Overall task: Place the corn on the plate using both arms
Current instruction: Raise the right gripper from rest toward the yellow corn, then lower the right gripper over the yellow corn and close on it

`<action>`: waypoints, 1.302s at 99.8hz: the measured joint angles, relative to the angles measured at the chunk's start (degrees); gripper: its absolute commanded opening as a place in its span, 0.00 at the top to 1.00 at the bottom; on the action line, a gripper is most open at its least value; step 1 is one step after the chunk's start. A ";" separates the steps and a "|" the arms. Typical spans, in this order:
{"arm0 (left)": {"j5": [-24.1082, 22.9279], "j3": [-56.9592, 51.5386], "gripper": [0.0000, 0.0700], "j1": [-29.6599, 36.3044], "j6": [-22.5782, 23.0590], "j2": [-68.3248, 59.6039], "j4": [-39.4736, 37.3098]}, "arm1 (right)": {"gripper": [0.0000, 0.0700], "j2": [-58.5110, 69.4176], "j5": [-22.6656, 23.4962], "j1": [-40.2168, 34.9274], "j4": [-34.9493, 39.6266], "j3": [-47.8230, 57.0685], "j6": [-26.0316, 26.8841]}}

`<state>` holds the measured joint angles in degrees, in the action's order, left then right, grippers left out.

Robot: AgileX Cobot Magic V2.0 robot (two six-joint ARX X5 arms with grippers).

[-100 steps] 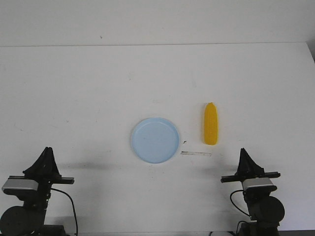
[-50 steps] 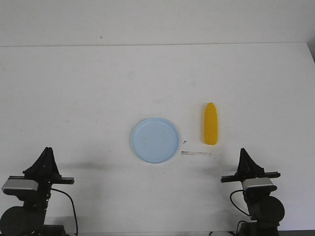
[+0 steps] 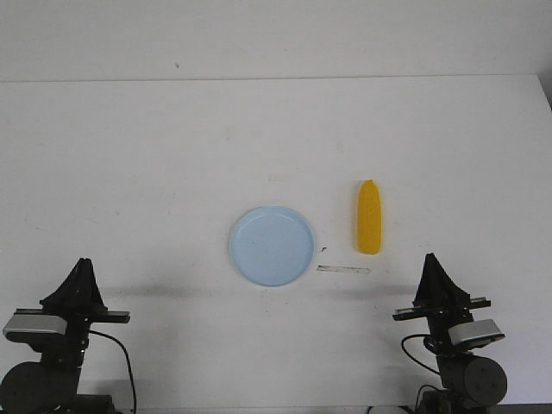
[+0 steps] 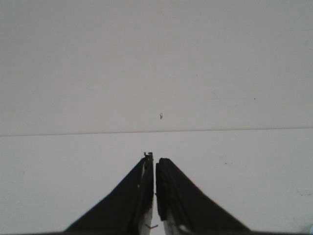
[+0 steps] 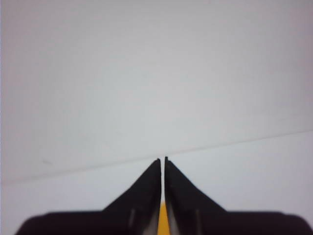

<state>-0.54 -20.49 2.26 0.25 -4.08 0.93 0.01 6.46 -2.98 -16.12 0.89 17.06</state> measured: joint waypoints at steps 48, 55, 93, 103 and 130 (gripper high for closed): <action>0.00 0.00 1.00 0.00 0.00 0.00 0.00 | 0.99 6.10 18.82 0.00 2.25 14.71 -4.83; 0.00 0.00 1.00 0.00 0.00 0.00 0.00 | 0.99 9.53 18.82 0.00 4.20 17.31 -6.95; 0.00 0.00 1.00 0.00 0.00 0.00 0.00 | 0.99 35.34 17.25 -0.02 8.15 30.40 -12.79; 0.00 0.00 1.00 0.00 0.00 0.00 0.00 | 0.99 42.21 15.80 -1.03 9.70 34.18 -12.74; -0.02 0.00 1.00 0.00 0.00 0.00 0.00 | 0.99 58.75 -1.31 -7.93 21.53 46.27 -10.01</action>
<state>-0.56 -20.49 2.26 0.25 -4.08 0.93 58.76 5.15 -10.92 5.41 47.16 7.05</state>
